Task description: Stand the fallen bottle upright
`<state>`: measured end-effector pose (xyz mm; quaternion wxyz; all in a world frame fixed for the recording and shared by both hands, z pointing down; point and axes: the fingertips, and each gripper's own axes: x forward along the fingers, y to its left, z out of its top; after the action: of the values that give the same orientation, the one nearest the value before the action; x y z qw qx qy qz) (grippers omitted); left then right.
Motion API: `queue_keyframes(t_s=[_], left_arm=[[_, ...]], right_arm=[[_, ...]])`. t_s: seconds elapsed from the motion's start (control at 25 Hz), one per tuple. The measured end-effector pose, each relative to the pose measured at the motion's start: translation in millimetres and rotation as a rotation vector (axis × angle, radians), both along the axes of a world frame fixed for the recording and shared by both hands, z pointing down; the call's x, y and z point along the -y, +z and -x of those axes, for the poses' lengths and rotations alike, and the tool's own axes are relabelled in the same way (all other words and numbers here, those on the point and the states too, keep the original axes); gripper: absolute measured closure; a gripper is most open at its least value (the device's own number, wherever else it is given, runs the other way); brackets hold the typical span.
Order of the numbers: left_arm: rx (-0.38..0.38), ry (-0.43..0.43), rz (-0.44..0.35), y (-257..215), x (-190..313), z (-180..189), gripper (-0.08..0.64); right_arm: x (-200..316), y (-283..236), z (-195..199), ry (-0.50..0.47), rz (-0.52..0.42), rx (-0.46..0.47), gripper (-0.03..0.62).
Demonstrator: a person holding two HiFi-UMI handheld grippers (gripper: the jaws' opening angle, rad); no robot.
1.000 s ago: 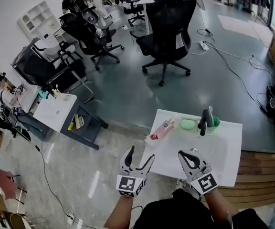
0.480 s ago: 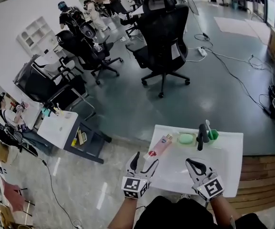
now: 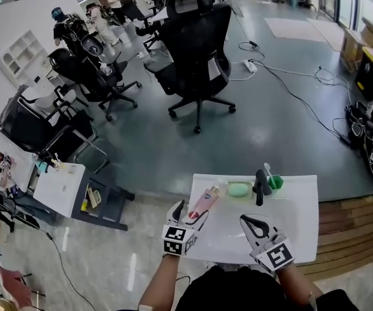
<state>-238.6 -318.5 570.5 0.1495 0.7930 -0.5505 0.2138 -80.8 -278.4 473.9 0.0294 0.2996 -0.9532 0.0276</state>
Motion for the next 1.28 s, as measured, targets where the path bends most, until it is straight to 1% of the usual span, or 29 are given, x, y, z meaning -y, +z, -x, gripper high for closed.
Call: queue_keyframes(t_s=[0.08, 0.16, 0.36, 0.44, 0.56, 0.68, 0.76, 0.8, 0.88, 1.08, 1.12, 1.2, 1.24, 1.28], left_arm=[[-0.003, 0.015, 0.08, 18.0, 6.5, 2.2, 0.187], [0.01, 0.033, 0.15, 37.7, 13.2, 4.0, 0.187], [0.041, 0.061, 0.302, 82.9, 30.4, 10.8, 0.187], [0.058, 0.075, 0.358, 99.2, 36.3, 11.7, 0.187], [0.097, 0.103, 0.441, 120.7, 45.0, 9.4, 0.187], [0.154, 0.142, 0.529, 139.1, 51.1, 5.2, 0.187], [0.199, 0.156, 0.584, 152.7, 52.5, 5.8, 0.187], [0.214, 0.163, 0.604, 158.1, 53.6, 6.1, 0.187], [0.221, 0.184, 0.618, 163.9, 58.1, 3.2, 0.187], [0.25, 0.203, 0.681, 175.8, 59.2, 2.5, 0.187], [0.274, 0.2, 0.693, 177.8, 60.4, 4.7, 0.187], [0.351, 0.186, 0.724, 179.9, 62.7, 13.3, 0.187], [0.377, 0.183, 0.732, 181.2, 64.8, 14.9, 0.187], [0.384, 0.184, 0.734, 182.7, 67.8, 13.2, 0.187]], right_arm=[[5.1, 0.9, 0.9, 0.013, -0.023, 0.034, 0.577], [11.2, 2.7, 2.2, 0.024, -0.034, 0.052, 0.577], [15.8, 28.7, 2.8, 0.041, 0.029, 0.013, 0.577], [18.6, 32.0, 3.1, 0.052, 0.027, 0.023, 0.577], [23.8, 34.1, 2.5, 0.078, 0.061, 0.0, 0.577], [28.2, 33.2, 1.8, 0.101, 0.042, 0.038, 0.577], [29.8, 34.3, 1.3, 0.105, 0.03, 0.044, 0.577], [30.1, 34.0, 1.5, 0.102, 0.013, 0.045, 0.577], [29.9, 32.6, 1.2, 0.101, -0.009, 0.032, 0.577], [32.5, 29.2, -2.7, 0.124, -0.009, 0.043, 0.577], [33.0, 30.3, -3.5, 0.127, -0.007, 0.042, 0.577], [33.3, 32.9, -4.8, 0.13, -0.002, 0.034, 0.577], [33.1, 34.6, -5.8, 0.129, 0.0, 0.023, 0.577], [32.7, 36.3, -6.9, 0.126, -0.001, 0.009, 0.577]])
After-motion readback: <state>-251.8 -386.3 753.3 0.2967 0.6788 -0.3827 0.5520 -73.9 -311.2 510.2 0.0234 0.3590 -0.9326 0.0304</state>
